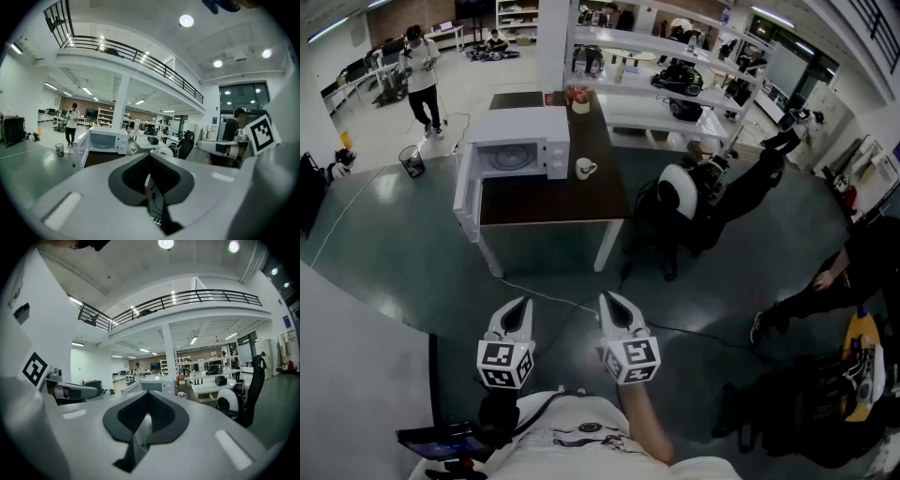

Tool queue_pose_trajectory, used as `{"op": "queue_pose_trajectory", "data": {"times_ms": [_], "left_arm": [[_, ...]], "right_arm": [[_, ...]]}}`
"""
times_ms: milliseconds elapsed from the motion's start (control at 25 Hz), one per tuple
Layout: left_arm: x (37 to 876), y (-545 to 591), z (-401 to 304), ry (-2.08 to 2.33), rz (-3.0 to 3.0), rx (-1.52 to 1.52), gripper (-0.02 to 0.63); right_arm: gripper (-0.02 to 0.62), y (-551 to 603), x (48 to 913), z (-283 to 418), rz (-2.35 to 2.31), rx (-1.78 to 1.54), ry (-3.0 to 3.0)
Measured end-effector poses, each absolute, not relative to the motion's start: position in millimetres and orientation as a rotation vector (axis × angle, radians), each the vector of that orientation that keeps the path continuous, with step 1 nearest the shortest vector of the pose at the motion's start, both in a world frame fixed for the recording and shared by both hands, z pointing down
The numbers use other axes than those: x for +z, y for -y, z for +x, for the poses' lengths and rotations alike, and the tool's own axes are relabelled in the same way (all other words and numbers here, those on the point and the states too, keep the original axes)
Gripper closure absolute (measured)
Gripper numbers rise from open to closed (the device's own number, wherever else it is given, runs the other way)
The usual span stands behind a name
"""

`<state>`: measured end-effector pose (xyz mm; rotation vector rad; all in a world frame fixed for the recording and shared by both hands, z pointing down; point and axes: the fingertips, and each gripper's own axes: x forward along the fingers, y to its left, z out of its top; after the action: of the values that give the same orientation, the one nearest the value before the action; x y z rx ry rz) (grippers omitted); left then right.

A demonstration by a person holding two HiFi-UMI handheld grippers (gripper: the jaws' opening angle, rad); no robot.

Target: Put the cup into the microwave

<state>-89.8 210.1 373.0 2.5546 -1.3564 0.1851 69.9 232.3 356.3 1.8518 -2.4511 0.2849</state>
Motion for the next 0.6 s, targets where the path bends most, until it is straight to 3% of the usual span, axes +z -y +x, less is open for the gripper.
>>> {"op": "queue_pose_trajectory", "data": {"times_ms": [600], "left_arm": [[377,-217,-60,1.389,2.527,0.214,0.607]], "right_arm": [[0.594,-238,357,93,1.794,0.294,2.479]]}}
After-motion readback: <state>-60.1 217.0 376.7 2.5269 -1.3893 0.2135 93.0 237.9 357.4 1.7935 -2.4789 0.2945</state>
